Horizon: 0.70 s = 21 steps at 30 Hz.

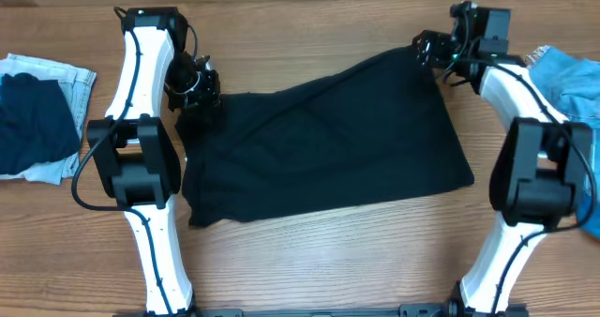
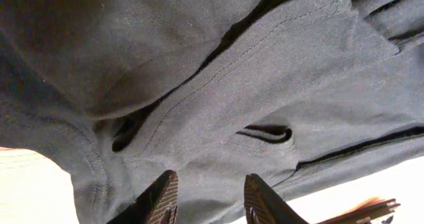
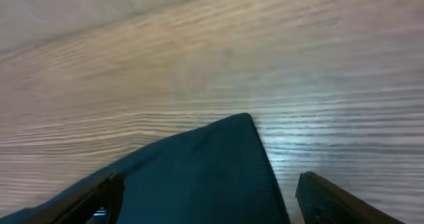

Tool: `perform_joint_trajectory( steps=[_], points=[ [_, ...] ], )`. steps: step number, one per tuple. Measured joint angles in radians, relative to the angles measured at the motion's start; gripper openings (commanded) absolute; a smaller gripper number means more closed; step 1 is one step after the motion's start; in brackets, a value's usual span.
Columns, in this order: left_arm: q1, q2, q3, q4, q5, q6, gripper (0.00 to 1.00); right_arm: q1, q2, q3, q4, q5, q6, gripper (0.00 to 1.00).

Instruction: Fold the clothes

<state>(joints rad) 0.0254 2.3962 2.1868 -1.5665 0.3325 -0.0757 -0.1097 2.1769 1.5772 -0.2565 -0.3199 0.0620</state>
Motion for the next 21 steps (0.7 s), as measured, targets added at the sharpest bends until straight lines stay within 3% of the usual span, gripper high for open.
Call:
perform_joint_trajectory(
  steps=[9,19,21],
  points=[
    [-0.01,0.0,0.0,0.011,0.0,-0.001,0.37,0.0,0.124,0.0,0.099,-0.01,0.079,0.86],
    [-0.011,0.0,0.0,0.011,0.0,-0.003,0.37,0.0,0.152,0.002,0.167,-0.043,0.117,0.59],
    [-0.011,0.0,0.0,0.011,0.0,-0.003,0.37,0.0,0.153,0.002,0.172,-0.043,0.122,0.57]
  ],
)
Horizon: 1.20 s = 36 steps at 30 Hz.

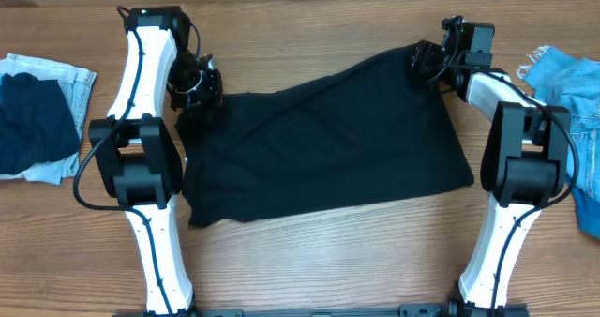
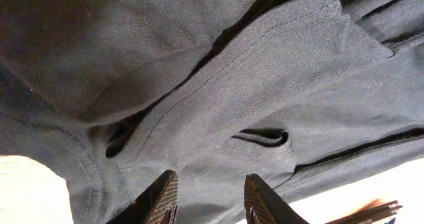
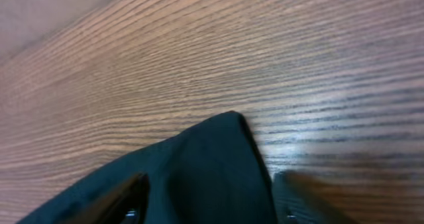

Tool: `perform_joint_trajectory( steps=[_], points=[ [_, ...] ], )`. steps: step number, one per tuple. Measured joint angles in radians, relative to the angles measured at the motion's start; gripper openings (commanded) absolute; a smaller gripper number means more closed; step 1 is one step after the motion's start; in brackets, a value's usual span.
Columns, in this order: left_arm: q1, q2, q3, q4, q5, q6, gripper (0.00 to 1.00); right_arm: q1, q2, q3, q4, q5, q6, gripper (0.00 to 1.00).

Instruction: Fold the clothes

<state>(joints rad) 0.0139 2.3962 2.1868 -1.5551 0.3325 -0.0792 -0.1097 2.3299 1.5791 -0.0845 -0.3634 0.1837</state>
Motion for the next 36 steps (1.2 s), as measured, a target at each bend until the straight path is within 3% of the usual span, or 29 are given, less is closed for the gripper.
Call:
perform_joint_trajectory(
  steps=[3,8,13,19,26,27,29,31,33,36],
  points=[
    [-0.002,0.0,0.0,0.005,0.0,0.0,0.37,0.0,0.002,0.0,0.01,0.0,0.001,0.49],
    [-0.008,0.0,0.0,0.014,0.0,0.0,0.38,-0.002,0.002,0.0,0.018,-0.004,0.013,0.21],
    [-0.008,0.0,0.0,0.019,0.0,-0.007,0.38,-0.039,0.002,0.0,0.007,-0.049,0.05,0.04],
    [-0.008,0.0,0.0,0.026,0.0,-0.019,0.38,-0.122,0.001,0.0,-0.065,-0.19,0.074,0.04],
    [-0.008,0.0,0.0,0.026,0.0,-0.019,0.38,-0.13,-0.152,-0.002,-0.408,-0.203,0.063,0.04],
    [-0.008,0.0,0.0,0.026,0.0,-0.019,0.38,-0.13,-0.185,-0.002,-0.434,-0.189,0.06,0.12],
    [-0.008,0.0,0.0,0.026,0.0,-0.019,0.38,-0.13,-0.238,-0.002,-0.477,-0.149,0.059,0.52],
    [-0.008,0.0,0.0,0.026,0.0,-0.019,0.38,-0.13,-0.28,-0.002,-0.521,-0.085,0.047,0.7],
    [-0.008,0.0,0.0,0.026,0.0,-0.019,0.38,-0.13,-0.289,-0.002,-0.534,-0.055,0.032,0.8],
    [-0.008,0.0,0.0,0.026,0.0,-0.019,0.39,-0.13,-0.289,-0.002,-0.518,-0.016,0.0,0.82]
  ],
)
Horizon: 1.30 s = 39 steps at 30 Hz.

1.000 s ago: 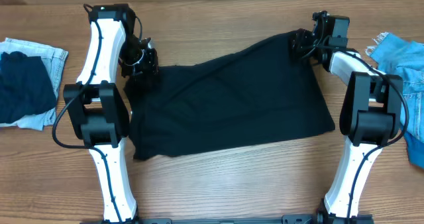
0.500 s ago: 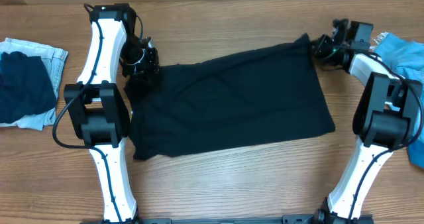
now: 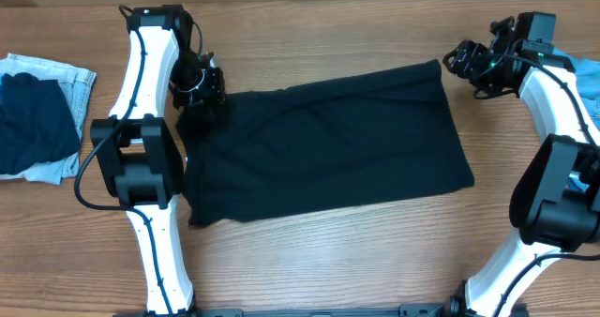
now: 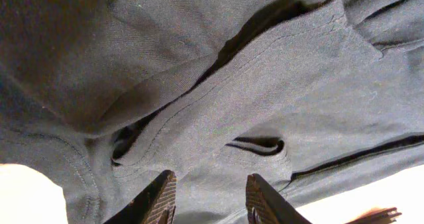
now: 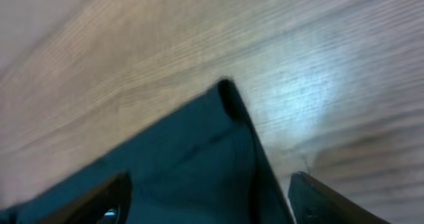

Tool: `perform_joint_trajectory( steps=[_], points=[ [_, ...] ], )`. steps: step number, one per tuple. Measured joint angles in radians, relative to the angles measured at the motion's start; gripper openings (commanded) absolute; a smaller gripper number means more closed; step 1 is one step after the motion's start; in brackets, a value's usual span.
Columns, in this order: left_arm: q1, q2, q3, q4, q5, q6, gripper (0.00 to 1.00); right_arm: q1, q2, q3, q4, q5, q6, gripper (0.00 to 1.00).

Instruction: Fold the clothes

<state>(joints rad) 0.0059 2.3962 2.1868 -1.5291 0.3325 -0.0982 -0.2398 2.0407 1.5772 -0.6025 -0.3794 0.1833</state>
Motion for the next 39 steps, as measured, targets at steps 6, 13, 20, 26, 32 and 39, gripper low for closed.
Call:
perform_joint_trajectory(
  steps=[6,13,20,26,32,39],
  points=[
    [0.0,0.0,0.0,0.0,0.0,0.0,0.39,0.0,0.001,0.0,0.135,0.028,-0.016,0.74],
    [0.0,0.0,0.0,0.0,0.0,0.0,0.4,0.021,0.12,0.0,0.203,0.031,-0.019,0.7],
    [0.0,0.0,0.0,0.0,0.0,0.0,0.41,0.044,0.168,0.0,0.266,0.019,-0.019,0.59],
    [0.0,0.0,0.0,0.006,0.0,-0.001,0.43,0.051,0.192,0.0,0.256,0.008,-0.021,0.5],
    [0.0,0.0,0.0,0.008,0.0,-0.004,0.43,0.051,0.192,0.0,0.252,0.001,-0.023,0.41],
    [0.0,0.0,0.0,0.012,0.0,-0.004,0.43,0.051,0.192,0.0,0.25,-0.013,-0.021,0.24]
  ],
)
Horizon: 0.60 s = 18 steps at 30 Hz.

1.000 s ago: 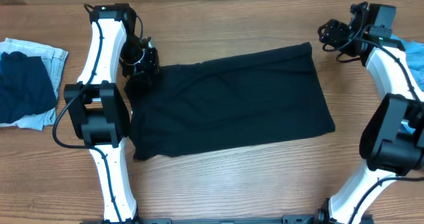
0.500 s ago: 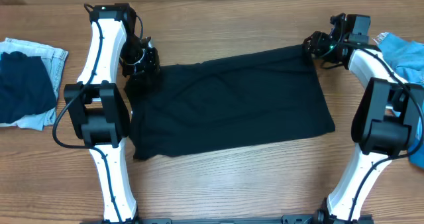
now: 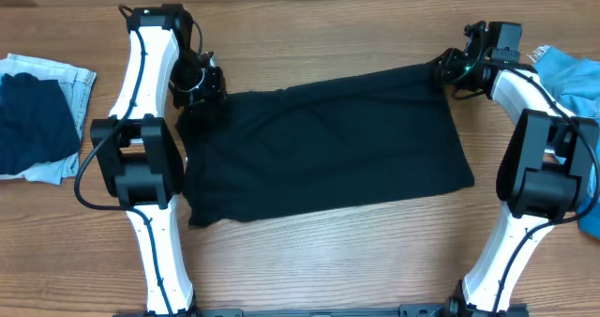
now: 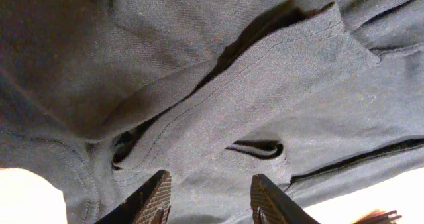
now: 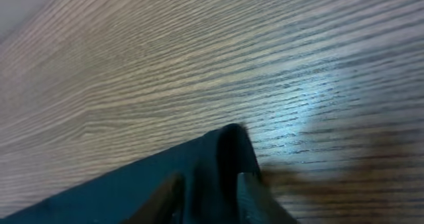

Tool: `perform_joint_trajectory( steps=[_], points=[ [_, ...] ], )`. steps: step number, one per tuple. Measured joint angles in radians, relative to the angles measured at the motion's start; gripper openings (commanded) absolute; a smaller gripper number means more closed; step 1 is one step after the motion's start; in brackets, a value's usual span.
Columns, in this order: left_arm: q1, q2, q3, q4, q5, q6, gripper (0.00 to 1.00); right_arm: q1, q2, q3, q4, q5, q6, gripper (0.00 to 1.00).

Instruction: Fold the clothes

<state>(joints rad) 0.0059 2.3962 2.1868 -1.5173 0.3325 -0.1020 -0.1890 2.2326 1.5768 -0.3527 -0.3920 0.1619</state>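
Note:
A black garment (image 3: 328,153) lies spread flat across the middle of the table. My left gripper (image 3: 199,87) sits at its far left corner. In the left wrist view the gripper (image 4: 211,201) stands open over bunched grey-black fabric (image 4: 218,85), its fingers (image 4: 156,196) apart and resting against the cloth. My right gripper (image 3: 448,70) is at the far right corner. In the right wrist view that gripper (image 5: 211,197) has its fingers (image 5: 255,192) drawn close on the garment's corner (image 5: 225,151).
A pile of folded pale denim and dark cloth (image 3: 37,115) lies at the far left. Blue denim clothes (image 3: 574,83) lie at the right edge, just behind the right arm. Bare wooden table (image 3: 328,261) runs along the front.
My right gripper was open and off to the right of the garment's far right corner. It is now on that corner with its fingers drawn close on it. The left gripper has barely shifted.
The garment's far right corner first sat high and leftward, with my right gripper open around it, then narrower on it. Later the corner lay further right and flatter, the gripper open beyond it. Now the gripper grips that corner. The left gripper stayed open on the left corner.

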Motion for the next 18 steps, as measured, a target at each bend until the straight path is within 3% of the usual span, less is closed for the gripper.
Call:
perform_joint_trajectory(
  steps=[6,18],
  points=[
    [0.0,0.0,0.0,0.003,0.0,0.0,0.43,0.0,0.0,0.0,-0.008,-0.003,-0.002,0.04],
    [0.0,0.0,0.0,0.007,0.0,0.0,0.44,0.0,-0.007,0.093,-0.02,-0.063,0.011,0.04]
  ],
)
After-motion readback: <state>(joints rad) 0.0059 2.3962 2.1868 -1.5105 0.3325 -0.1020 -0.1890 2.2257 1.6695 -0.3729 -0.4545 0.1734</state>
